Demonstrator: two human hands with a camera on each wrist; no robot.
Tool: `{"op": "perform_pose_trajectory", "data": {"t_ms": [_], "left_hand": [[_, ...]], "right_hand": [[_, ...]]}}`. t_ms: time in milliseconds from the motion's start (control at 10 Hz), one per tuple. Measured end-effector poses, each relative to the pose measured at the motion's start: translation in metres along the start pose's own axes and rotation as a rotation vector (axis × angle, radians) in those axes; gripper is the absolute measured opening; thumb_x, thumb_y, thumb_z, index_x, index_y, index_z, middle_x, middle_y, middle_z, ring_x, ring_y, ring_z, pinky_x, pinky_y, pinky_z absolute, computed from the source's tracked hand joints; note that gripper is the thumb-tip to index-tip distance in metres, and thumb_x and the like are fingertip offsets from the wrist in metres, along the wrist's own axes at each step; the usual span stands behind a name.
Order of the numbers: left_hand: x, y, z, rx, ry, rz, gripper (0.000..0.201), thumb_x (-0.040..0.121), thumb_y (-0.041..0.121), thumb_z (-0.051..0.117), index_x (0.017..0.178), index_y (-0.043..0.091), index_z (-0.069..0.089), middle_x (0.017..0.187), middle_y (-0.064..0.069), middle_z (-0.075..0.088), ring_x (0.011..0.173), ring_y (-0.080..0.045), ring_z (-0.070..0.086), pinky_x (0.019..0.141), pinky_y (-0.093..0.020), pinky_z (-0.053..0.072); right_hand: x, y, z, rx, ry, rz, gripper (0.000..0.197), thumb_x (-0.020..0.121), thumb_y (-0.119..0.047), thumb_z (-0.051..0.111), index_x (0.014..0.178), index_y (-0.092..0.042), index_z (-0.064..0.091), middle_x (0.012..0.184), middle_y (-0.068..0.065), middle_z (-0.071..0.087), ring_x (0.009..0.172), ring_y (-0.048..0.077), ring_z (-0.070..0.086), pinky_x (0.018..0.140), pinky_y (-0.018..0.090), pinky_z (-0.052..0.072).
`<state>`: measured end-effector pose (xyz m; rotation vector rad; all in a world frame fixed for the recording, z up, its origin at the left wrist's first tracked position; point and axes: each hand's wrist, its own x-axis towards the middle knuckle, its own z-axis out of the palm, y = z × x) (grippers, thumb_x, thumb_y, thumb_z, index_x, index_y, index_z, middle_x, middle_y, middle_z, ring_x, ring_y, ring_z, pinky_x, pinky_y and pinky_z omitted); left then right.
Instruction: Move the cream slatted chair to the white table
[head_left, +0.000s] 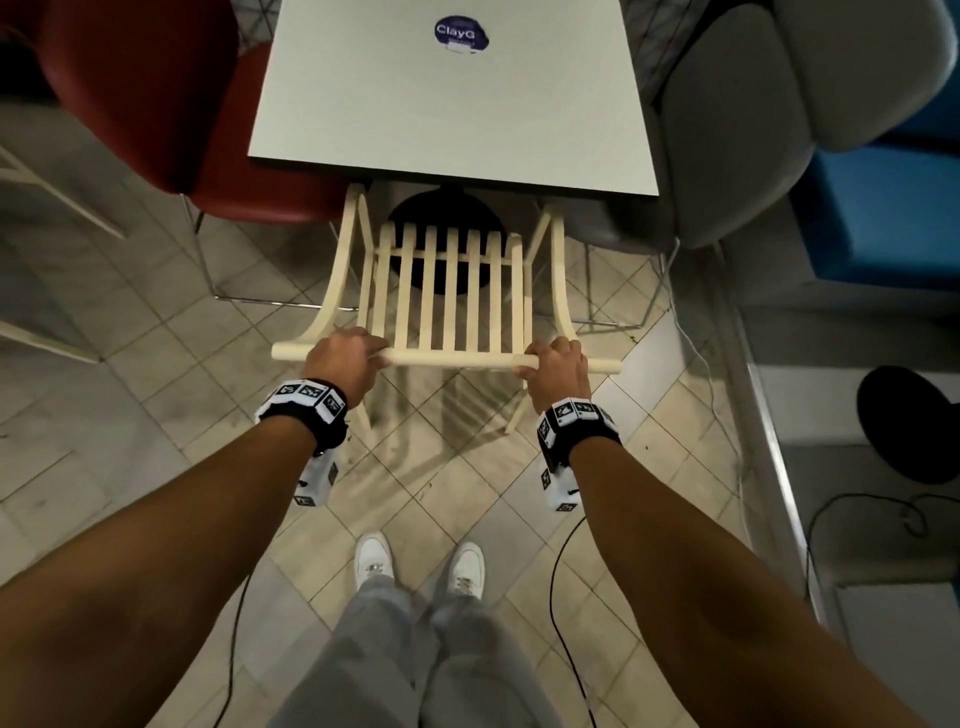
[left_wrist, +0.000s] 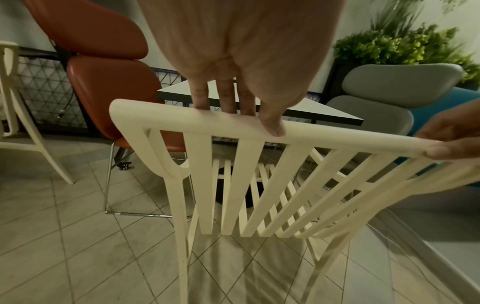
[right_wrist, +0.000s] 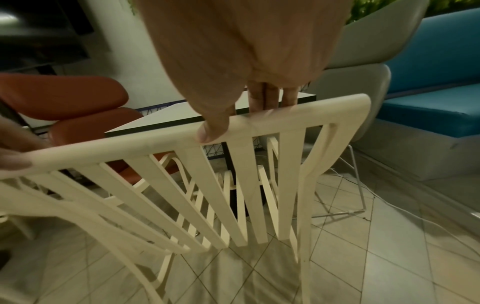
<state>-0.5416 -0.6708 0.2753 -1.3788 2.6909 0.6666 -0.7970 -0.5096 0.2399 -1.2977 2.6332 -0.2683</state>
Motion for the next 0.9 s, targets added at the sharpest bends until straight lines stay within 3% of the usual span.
{"op": "perform_pose_trajectory", "data": {"t_ms": [300,700,800,900], "left_hand": [[-0.001,-0.006,0.006,-0.043,0.090,-0.012,0.024,0.089,0.020,0.064,0.110,0.012,0.073,0.103,-0.011,0.073,0.098,-0.034,0.063,0.091,-0.046,0.052],[-0.007,0.005,0.014,-0.092,0.036,-0.039,0.026,0.089,0.027,0.065,0.109,0.014,0.073,0.102,-0.012,0.073,0.095,-0.033,0.064,0.089,-0.047,0.054],[-0.009,0.006,0.002,-0.106,0.019,-0.050,0.033,0.087,0.029,0.067,0.116,0.014,0.070,0.112,-0.012,0.072,0.103,-0.034,0.064,0.094,-0.047,0.054],[-0.032,-0.012,0.008,-0.117,0.169,-0.087,0.043,0.084,0.024,0.066,0.126,0.015,0.062,0.131,-0.012,0.063,0.123,-0.034,0.056,0.108,-0.047,0.046]], "right_hand": [[-0.010,-0.009,0.000,0.005,-0.002,-0.008,0.038,0.088,-0.041,0.067,0.117,-0.017,0.065,0.111,0.008,0.062,0.111,0.027,0.049,0.100,0.042,0.039],[-0.014,0.011,-0.004,0.091,0.000,-0.011,0.035,0.084,-0.040,0.072,0.111,-0.019,0.067,0.108,0.006,0.063,0.107,0.026,0.049,0.102,0.045,0.041],[-0.025,0.003,-0.012,0.106,-0.016,0.000,0.042,0.086,-0.032,0.071,0.124,-0.018,0.061,0.117,0.007,0.059,0.115,0.028,0.049,0.107,0.047,0.040],[-0.058,0.008,-0.010,0.114,0.083,0.001,0.049,0.087,-0.025,0.064,0.133,-0.020,0.049,0.134,0.011,0.050,0.128,0.028,0.044,0.111,0.048,0.040]]}}
